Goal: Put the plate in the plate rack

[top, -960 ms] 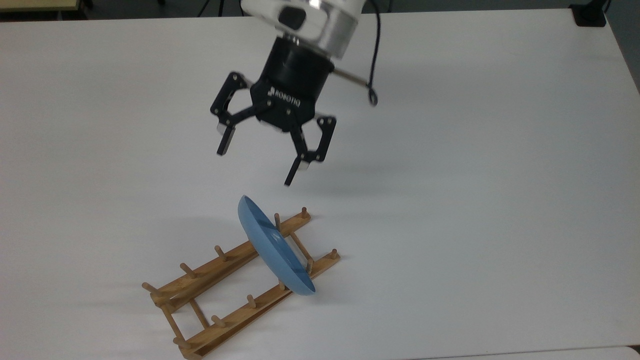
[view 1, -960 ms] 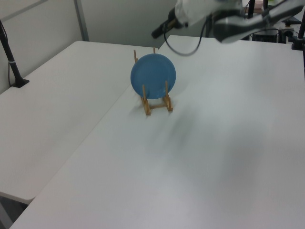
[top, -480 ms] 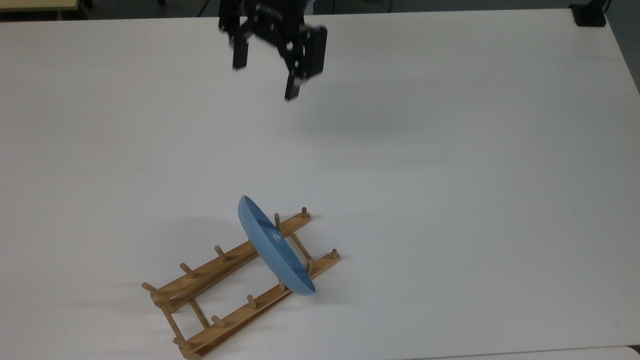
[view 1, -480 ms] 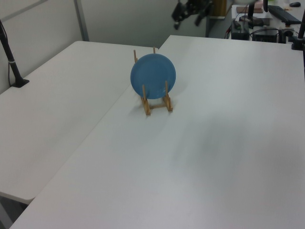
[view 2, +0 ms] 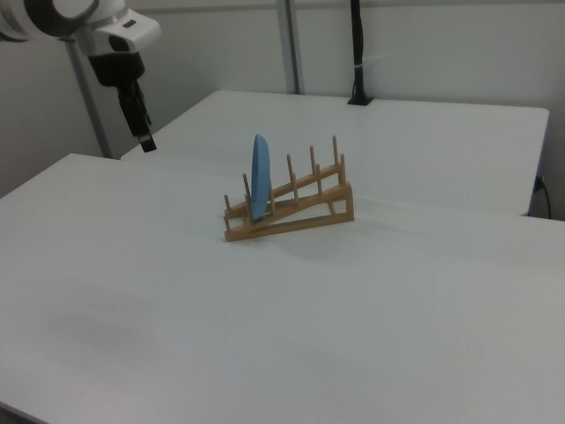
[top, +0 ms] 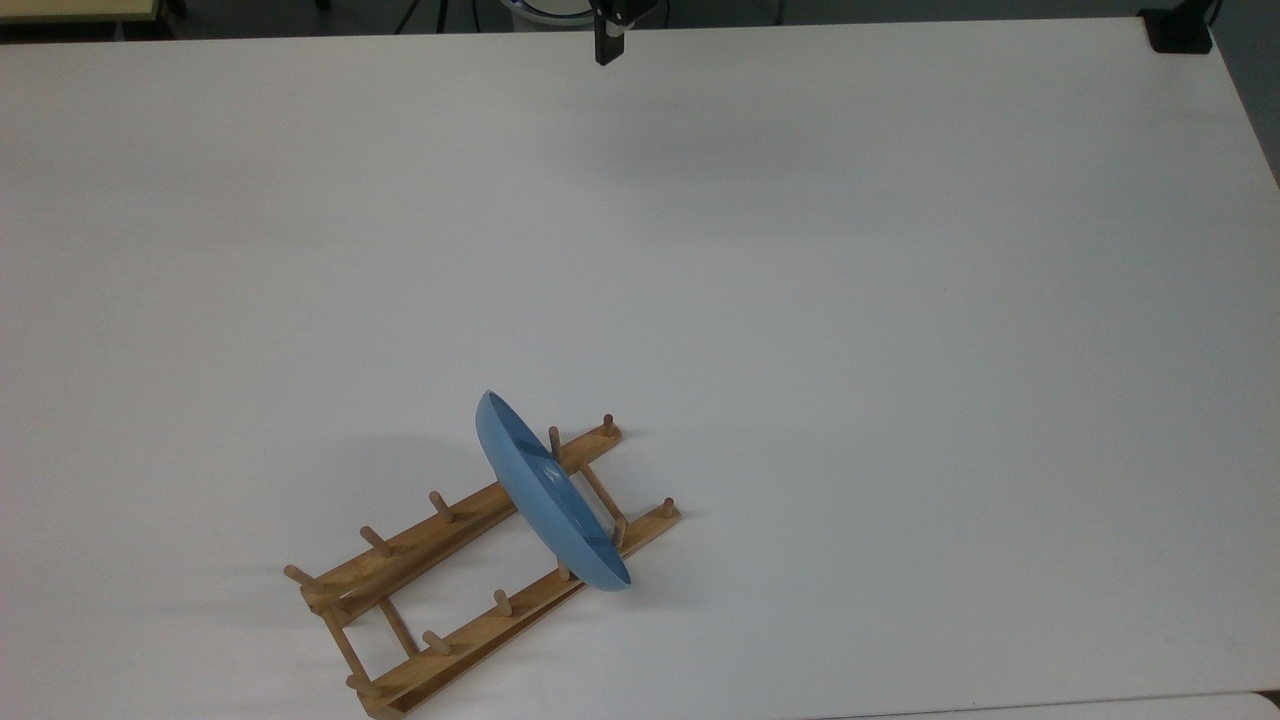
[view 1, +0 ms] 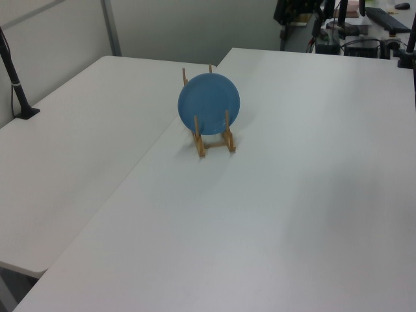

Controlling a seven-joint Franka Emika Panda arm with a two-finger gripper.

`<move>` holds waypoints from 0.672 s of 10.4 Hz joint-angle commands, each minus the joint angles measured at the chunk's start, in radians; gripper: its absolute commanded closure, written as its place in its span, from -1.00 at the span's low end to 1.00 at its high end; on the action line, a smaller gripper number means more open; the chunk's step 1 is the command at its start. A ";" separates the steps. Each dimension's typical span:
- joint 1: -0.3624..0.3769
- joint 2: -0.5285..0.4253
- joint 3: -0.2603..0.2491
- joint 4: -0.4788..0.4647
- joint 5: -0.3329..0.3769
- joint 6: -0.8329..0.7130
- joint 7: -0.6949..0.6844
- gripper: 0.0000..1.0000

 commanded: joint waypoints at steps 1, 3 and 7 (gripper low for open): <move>-0.020 -0.015 -0.002 -0.053 0.024 0.003 -0.240 -1.00; -0.043 -0.019 -0.003 -0.047 0.015 0.003 -0.485 -1.00; -0.056 -0.019 -0.023 -0.044 0.008 -0.005 -0.854 -1.00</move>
